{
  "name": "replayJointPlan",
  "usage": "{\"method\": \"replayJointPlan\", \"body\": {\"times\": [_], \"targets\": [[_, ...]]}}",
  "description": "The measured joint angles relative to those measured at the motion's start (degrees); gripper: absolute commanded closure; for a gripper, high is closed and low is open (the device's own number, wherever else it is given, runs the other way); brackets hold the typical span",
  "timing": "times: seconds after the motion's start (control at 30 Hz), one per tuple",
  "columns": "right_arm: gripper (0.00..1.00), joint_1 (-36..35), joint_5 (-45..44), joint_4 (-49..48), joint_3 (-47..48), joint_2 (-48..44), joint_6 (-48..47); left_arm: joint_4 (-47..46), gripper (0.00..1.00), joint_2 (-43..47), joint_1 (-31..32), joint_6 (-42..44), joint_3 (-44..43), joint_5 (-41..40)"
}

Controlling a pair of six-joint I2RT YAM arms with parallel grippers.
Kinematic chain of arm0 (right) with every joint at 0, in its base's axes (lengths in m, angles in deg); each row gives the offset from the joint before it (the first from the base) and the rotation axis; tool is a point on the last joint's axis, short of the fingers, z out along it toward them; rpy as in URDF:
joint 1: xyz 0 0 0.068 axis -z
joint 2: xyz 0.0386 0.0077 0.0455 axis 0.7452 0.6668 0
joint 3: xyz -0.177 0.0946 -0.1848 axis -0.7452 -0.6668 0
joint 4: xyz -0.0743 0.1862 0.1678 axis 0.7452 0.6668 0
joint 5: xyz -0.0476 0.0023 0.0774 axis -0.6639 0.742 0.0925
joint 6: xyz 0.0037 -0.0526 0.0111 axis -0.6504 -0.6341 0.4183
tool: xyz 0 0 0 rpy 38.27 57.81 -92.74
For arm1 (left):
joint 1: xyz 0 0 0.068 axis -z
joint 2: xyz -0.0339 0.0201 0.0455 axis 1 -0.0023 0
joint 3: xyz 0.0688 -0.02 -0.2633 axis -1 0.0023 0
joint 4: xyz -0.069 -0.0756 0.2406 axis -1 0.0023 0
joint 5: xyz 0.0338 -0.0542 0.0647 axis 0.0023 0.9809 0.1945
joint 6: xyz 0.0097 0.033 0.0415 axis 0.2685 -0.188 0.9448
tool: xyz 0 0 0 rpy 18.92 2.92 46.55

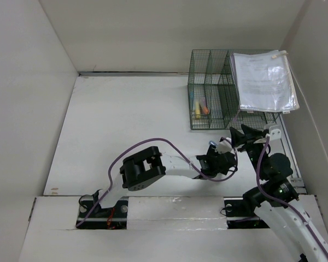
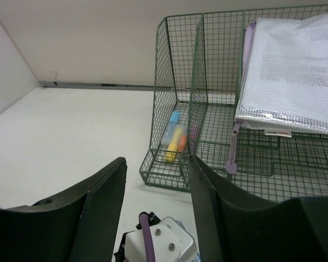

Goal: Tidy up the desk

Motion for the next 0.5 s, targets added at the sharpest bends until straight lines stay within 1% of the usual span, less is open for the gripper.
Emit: {"method": "replayJointPlan", "body": {"times": [0.2, 0.23, 0.27, 0.33, 0.37, 0.5], "targets": [[0.45, 0.0, 0.02, 0.0, 0.0, 0.0, 0.0, 1.51, 0.42, -0.31, 0.0, 0.63, -0.52, -2.23], [0.45, 0.0, 0.02, 0.0, 0.0, 0.02, 0.0, 2.08, 0.43, -0.7, 0.0, 0.7, -1.2, -2.62], [0.45, 0.0, 0.04, 0.0, 0.0, 0.07, 0.0, 2.45, 0.49, -1.09, 0.0, 0.83, -1.77, -3.1], [0.45, 0.0, 0.07, -0.02, 0.0, 0.15, 0.0, 2.8, 0.52, -1.36, 0.0, 1.01, -2.05, -4.07], [0.45, 0.0, 0.09, -0.04, 0.0, 0.28, 0.0, 3.02, 0.56, -1.36, 0.0, 1.07, -2.01, -4.46], [0.45, 0.0, 0.57, -0.11, 0.0, 1.07, 0.02, 2.25, 0.58, -0.61, 0.0, 1.33, 0.02, -6.38]]}}
